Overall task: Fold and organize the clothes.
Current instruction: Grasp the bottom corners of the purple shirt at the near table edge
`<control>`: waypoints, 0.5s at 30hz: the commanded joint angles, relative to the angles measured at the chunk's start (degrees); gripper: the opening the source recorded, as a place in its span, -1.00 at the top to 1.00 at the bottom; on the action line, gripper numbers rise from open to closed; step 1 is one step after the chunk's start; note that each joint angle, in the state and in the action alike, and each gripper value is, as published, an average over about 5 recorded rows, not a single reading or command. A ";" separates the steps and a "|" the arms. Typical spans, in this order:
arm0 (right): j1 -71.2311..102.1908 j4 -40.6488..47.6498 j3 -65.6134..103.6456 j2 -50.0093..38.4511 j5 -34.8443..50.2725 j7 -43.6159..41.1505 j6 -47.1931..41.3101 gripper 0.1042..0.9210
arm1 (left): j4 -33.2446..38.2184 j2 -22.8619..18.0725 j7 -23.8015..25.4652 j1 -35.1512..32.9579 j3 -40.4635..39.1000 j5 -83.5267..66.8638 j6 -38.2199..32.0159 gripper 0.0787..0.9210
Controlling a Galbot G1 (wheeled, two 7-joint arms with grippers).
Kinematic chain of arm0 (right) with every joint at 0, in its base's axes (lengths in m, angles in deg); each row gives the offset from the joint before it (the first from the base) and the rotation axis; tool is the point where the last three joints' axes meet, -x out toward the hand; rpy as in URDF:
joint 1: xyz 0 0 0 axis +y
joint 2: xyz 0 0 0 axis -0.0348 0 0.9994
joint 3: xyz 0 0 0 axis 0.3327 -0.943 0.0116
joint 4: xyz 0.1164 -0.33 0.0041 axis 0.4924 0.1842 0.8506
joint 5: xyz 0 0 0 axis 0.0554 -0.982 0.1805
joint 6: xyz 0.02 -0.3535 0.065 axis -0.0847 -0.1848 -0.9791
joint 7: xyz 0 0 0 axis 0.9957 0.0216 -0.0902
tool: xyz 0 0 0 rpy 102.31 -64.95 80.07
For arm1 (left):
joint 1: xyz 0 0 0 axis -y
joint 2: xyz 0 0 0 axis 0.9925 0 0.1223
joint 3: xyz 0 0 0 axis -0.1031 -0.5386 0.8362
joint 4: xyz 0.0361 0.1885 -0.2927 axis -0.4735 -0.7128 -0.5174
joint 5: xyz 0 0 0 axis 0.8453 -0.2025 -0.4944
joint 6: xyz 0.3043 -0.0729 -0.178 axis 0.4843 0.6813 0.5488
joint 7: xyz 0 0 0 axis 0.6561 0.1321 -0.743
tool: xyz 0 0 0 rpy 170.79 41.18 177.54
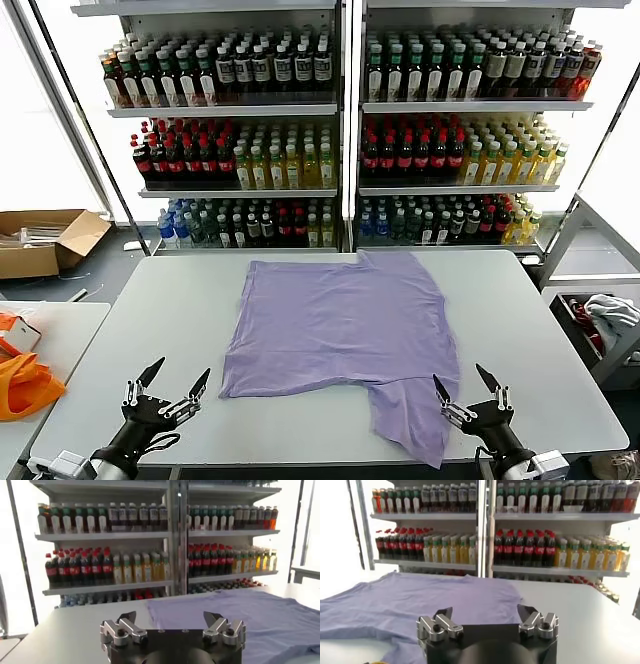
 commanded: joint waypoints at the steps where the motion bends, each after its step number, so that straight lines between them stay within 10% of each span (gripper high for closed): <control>1: 3.93 -1.26 -1.64 -0.83 -1.19 1.60 -2.30 -0.76 | -3.28 6.09 -1.89 4.54 -6.49 -1.43 5.45 -0.77; 15: 6.96 -0.45 -3.88 0.21 -1.44 2.34 -1.44 -0.76 | -7.48 3.43 -2.16 8.11 -11.38 0.65 5.43 -0.77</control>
